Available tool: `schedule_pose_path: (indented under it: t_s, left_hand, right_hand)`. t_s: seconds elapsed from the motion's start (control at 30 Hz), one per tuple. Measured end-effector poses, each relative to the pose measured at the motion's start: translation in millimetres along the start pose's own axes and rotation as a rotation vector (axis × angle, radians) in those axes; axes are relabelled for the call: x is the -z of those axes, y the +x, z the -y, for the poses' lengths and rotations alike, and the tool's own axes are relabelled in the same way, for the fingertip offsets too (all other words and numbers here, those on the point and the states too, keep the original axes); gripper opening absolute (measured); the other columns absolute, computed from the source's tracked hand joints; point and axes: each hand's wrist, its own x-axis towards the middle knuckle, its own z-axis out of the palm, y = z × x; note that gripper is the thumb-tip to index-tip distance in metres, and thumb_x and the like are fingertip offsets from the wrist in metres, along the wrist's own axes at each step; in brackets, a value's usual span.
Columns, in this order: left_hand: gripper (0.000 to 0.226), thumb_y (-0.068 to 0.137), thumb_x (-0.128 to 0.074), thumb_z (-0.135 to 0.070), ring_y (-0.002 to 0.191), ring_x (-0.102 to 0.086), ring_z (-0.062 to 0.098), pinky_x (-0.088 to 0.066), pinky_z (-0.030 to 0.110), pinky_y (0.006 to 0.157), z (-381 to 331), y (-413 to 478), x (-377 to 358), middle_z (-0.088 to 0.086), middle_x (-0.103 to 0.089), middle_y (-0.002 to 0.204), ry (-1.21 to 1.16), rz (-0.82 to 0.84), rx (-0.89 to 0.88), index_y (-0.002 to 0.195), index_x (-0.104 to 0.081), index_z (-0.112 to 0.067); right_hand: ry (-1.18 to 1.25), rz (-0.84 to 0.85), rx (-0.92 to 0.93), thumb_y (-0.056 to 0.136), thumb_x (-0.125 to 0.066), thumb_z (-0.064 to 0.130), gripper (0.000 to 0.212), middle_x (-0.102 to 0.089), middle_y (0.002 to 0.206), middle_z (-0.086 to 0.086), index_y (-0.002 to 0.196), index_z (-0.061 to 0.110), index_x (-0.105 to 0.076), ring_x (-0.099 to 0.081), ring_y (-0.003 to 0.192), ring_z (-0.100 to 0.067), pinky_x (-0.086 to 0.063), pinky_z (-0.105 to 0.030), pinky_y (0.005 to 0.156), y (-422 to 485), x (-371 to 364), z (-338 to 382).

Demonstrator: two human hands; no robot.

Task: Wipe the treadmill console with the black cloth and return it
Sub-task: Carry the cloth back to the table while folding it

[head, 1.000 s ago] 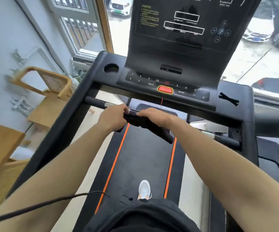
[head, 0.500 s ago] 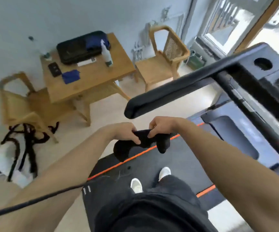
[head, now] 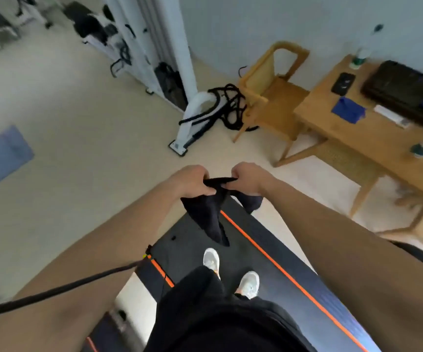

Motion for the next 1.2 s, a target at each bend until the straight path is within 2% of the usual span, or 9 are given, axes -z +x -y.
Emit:
schedule_pose_path:
  t_s: [0.17, 0.23, 0.33, 0.4, 0.53, 0.67, 0.9, 1.1, 1.2]
  left_hand:
    - [0.023, 0.093, -0.064, -0.041, 0.093, -0.059, 0.024, -0.047, 0.036, 0.078, 99, -18, 31, 0.001, -0.062, 0.098, -0.186, -0.276, 0.170, 0.101, -0.063, -0.020]
    - [0.018, 0.095, -0.062, -0.039, 0.091, -0.057, 0.025, -0.044, 0.035, 0.076, 136, -22, 42, 0.004, -0.064, 0.101, -0.200, -0.329, 0.210, 0.098, -0.061, -0.021]
    - [0.023, 0.095, -0.062, -0.037, 0.097, -0.060, 0.027, -0.045, 0.035, 0.080, 190, -22, 59, 0.004, -0.066, 0.108, -0.248, -0.380, 0.271, 0.109, -0.067, -0.019]
    - [0.026, 0.094, -0.064, -0.035, 0.102, -0.061, 0.025, -0.047, 0.034, 0.083, 227, -17, 72, 0.003, -0.066, 0.112, -0.293, -0.387, 0.303, 0.113, -0.067, -0.018]
    - [0.021, 0.089, -0.069, -0.033, 0.101, -0.063, 0.022, -0.053, 0.038, 0.089, 300, 8, 106, -0.002, -0.067, 0.106, -0.396, -0.373, 0.335, 0.106, -0.069, -0.021]
    - [0.018, 0.092, -0.067, -0.033, 0.101, -0.062, 0.022, -0.051, 0.035, 0.086, 360, 41, 145, -0.002, -0.065, 0.105, -0.451, -0.337, 0.320, 0.105, -0.067, -0.020]
    - [0.010, 0.096, -0.061, -0.034, 0.098, -0.062, 0.025, -0.052, 0.043, 0.089, 433, 129, 212, 0.001, -0.065, 0.101, -0.520, -0.350, 0.351, 0.098, -0.060, -0.024]
    - [0.018, 0.096, -0.063, -0.033, 0.097, -0.061, 0.023, -0.050, 0.036, 0.086, 496, 274, 255, 0.000, -0.062, 0.103, -0.450, -0.351, 0.264, 0.109, -0.066, -0.021]
    - [0.020, 0.095, -0.063, -0.030, 0.099, -0.059, 0.020, -0.047, 0.032, 0.084, 526, 370, 276, -0.003, -0.061, 0.103, -0.372, -0.311, 0.221, 0.111, -0.069, -0.020]
  right_hand:
    - [-0.238, -0.044, 0.136, 0.085, -0.060, 0.061, 0.042, -0.060, 0.092, -0.002, 0.093, 0.020, -0.054, -0.058, 0.089, -0.028, -0.043, -0.035, 0.070, 76, 0, 94]
    - [-0.355, -0.041, 0.204, 0.087, -0.055, 0.064, 0.044, -0.062, 0.093, -0.003, 0.093, 0.020, -0.054, -0.061, 0.092, -0.030, -0.047, -0.036, 0.074, 108, -4, 130]
    - [-0.495, -0.047, 0.290, 0.087, -0.049, 0.068, 0.049, -0.066, 0.100, -0.006, 0.093, 0.020, -0.054, -0.063, 0.094, -0.032, -0.048, -0.039, 0.074, 157, -12, 177]
    - [-0.563, -0.053, 0.327, 0.087, -0.051, 0.065, 0.049, -0.066, 0.103, -0.007, 0.102, 0.018, -0.053, -0.062, 0.098, -0.033, -0.049, -0.040, 0.074, 190, -18, 204]
    - [-0.561, 0.033, 0.313, 0.089, -0.056, 0.051, 0.043, -0.067, 0.105, -0.008, 0.115, 0.017, -0.052, -0.063, 0.095, -0.032, -0.053, -0.043, 0.080, 264, -26, 248]
    - [-0.594, 0.114, 0.289, 0.092, -0.053, 0.037, 0.028, -0.064, 0.102, -0.006, 0.113, 0.019, -0.054, -0.060, 0.087, -0.028, -0.054, -0.043, 0.079, 330, -26, 287]
    - [-0.593, -0.061, 0.341, 0.094, -0.041, 0.030, 0.019, -0.060, 0.092, -0.004, 0.103, 0.016, -0.051, -0.059, 0.078, -0.029, -0.051, -0.038, 0.063, 439, -13, 333]
    - [-0.659, -0.190, 0.291, 0.095, -0.039, 0.026, 0.017, -0.062, 0.081, -0.003, 0.096, 0.015, -0.051, -0.061, 0.070, -0.029, -0.034, -0.031, 0.051, 593, -19, 313]
    - [-0.618, -0.206, 0.229, 0.095, -0.039, 0.029, 0.017, -0.061, 0.081, -0.004, 0.089, 0.016, -0.047, -0.057, 0.069, -0.029, -0.033, -0.032, 0.052, 680, -29, 284]
